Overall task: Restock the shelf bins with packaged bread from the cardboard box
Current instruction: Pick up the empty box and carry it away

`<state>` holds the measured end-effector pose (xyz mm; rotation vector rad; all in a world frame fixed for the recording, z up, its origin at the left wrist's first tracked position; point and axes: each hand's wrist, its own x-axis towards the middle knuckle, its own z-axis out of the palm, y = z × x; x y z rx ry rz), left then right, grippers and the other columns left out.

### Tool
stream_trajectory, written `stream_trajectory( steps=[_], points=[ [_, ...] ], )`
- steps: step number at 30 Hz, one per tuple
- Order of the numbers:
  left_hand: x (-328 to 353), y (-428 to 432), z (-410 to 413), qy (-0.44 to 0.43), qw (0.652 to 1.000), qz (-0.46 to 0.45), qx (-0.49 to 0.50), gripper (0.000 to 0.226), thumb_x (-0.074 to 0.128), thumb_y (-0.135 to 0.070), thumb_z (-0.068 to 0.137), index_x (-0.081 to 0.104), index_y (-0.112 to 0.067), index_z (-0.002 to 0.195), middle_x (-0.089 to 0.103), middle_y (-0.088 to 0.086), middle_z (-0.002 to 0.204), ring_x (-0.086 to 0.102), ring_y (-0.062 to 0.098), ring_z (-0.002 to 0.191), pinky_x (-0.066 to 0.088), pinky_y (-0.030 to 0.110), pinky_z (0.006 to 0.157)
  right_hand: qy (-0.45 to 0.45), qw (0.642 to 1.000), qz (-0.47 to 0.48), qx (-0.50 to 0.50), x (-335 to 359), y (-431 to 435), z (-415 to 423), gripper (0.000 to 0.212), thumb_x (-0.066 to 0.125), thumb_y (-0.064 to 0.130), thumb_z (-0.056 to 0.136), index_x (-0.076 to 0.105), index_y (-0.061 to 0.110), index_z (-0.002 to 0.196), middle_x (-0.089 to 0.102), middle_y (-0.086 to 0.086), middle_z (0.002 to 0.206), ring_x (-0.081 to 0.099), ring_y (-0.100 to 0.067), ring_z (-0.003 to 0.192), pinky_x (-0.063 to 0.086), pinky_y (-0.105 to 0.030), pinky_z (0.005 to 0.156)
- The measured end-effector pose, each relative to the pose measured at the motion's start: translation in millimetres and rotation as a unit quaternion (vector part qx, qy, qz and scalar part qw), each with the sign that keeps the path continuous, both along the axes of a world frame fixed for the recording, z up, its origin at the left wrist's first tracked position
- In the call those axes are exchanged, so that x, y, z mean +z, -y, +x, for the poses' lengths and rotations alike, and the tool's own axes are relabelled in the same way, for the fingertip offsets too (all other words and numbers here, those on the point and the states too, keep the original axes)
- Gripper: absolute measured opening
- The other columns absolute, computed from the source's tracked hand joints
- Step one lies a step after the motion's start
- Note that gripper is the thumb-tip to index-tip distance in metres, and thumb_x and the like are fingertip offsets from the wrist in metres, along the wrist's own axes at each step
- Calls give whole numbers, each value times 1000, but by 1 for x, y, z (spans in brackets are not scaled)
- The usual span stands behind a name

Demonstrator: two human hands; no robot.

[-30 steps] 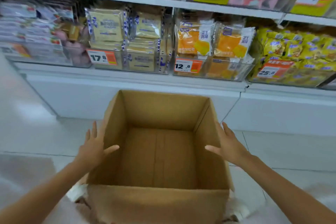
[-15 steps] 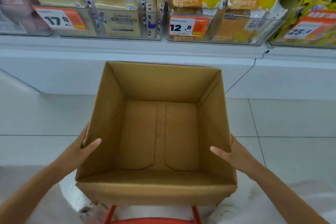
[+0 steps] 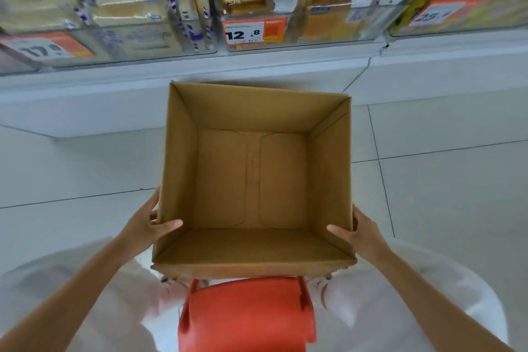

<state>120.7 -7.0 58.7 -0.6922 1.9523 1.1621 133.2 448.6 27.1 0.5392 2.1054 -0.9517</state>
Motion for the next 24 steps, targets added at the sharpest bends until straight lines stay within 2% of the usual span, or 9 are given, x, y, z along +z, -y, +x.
stream_trajectory(
  steps=[5,8,12,17,20,24],
  points=[
    [42,-47,-32,19,996,-5,-88,118,84,-58,54,19,-50,151,62,-4,131,61,21,118,47,45,104,9,999,31,-44,39,-43,30,71,70,54,79,44,28,139,60,14,107,58,-12,94,50,-26,83],
    [68,-93,-48,15,990,-7,-138,104,83,-36,76,15,-39,155,54,-4,141,55,21,124,46,33,99,5,995,45,-86,68,-86,49,66,68,52,83,47,27,140,63,11,107,58,-14,93,48,-27,84],
    [103,-165,-62,-8,983,7,-182,98,78,-25,82,14,-35,156,49,-9,143,53,14,120,44,21,90,14,991,43,-128,111,-151,65,70,64,60,81,44,28,141,61,10,112,58,-16,98,51,-35,90],
    [159,-259,-84,-26,973,24,-228,96,76,-28,83,15,-36,156,46,-7,146,52,16,118,49,34,96,5,977,38,-209,175,-223,94,69,65,62,78,45,35,138,61,15,109,59,-16,101,50,-40,99],
    [189,-301,-103,-33,964,36,-263,96,77,-33,81,17,-40,155,47,-11,143,53,16,120,49,33,96,-10,959,12,-282,211,-254,110,76,67,64,71,49,29,137,65,11,114,62,-18,105,50,-44,100],
    [218,-357,-142,-45,942,43,-330,94,78,-36,81,17,-46,153,46,-11,147,50,20,130,46,41,105,-25,928,-5,-372,252,-277,125,65,69,50,80,50,27,137,67,15,113,64,-13,106,50,-44,101]
  ],
)
